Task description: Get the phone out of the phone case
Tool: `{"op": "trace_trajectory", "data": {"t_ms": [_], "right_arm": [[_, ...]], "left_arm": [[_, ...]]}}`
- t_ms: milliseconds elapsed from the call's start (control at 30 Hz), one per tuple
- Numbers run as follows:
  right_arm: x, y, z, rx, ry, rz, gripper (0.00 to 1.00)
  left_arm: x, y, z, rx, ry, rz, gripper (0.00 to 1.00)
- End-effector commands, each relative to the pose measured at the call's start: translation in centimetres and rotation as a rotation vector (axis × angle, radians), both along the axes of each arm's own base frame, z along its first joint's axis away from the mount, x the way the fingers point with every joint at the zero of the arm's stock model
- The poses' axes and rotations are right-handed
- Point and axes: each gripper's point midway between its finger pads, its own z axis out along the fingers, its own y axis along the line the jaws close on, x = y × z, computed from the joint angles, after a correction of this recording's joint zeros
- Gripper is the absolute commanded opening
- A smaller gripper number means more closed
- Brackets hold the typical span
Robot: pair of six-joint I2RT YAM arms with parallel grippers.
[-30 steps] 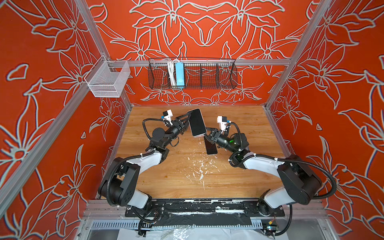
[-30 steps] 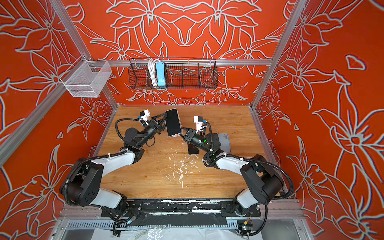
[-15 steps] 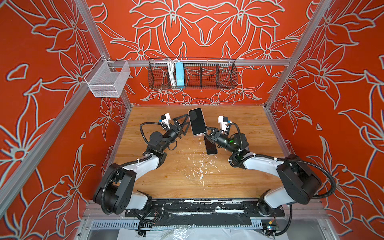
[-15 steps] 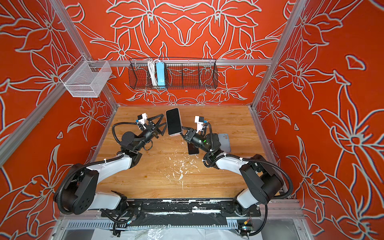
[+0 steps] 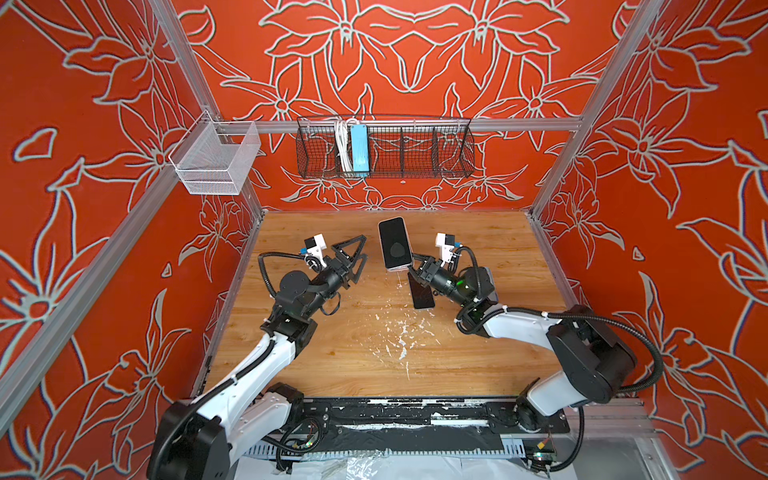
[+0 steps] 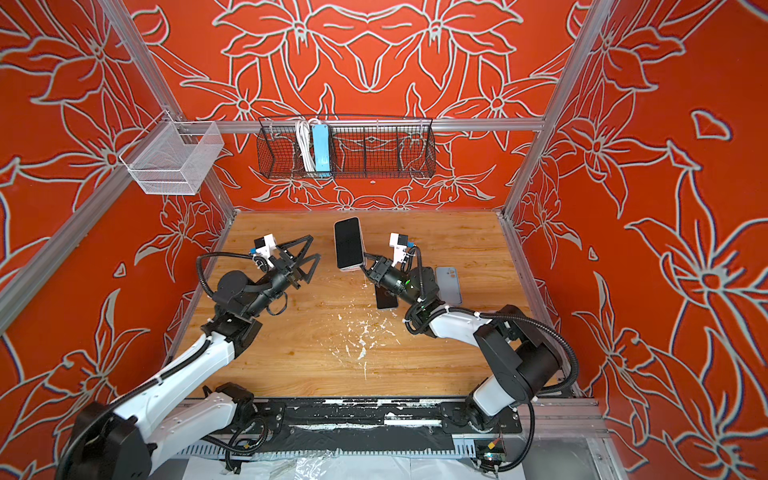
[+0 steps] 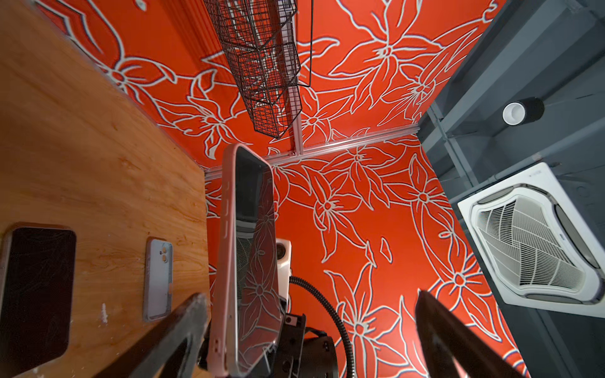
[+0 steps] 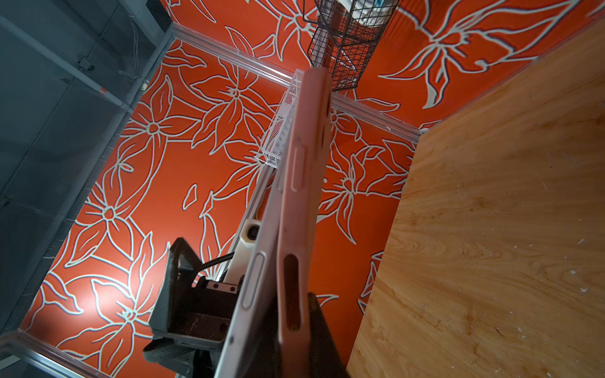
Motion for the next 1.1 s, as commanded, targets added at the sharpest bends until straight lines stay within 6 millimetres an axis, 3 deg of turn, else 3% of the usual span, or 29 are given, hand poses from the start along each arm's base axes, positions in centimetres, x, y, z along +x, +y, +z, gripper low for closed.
{"op": "trace_trajectory", "data": {"t_ms": [0,200,433,733,833,1067], "right_arm": [[0.0,-0.6,2.6,0.062,-0.090,-0.029,0.08],[0.6,-0.4,1.4,0.034,-0.088,-0.050,0.08],[1.2,0.0,0.2,0.051,-0.074,-0.054,0.08],[0.8,-0.2,-0.1,0.043,-0.080,-0.056,0.08],[0.6,-0.3,-0.1,0.042,-0.084,-0.061,0.08],[0.3,-0.6,-0.3,0.037,-0.086,-0.074,0.08]], "left_arm": [[-0.8,1.3,-1.9,0.060,0.144,0.057,0.97],[-2.3,-0.3,-3.2,-0.074,0.311,-0.042,0.97],[-3.1,-2.8,-4.0,-0.142,0.363,-0.072,0.97],[-2.2,-5.8,-4.2,-0.190,0.384,-0.112,0.97],[-1.7,-6.2,-3.4,-0.213,0.353,-0.121,0.97],[-0.2,-7.1,-4.0,-0.229,0.366,-0.118,0.97]]}}
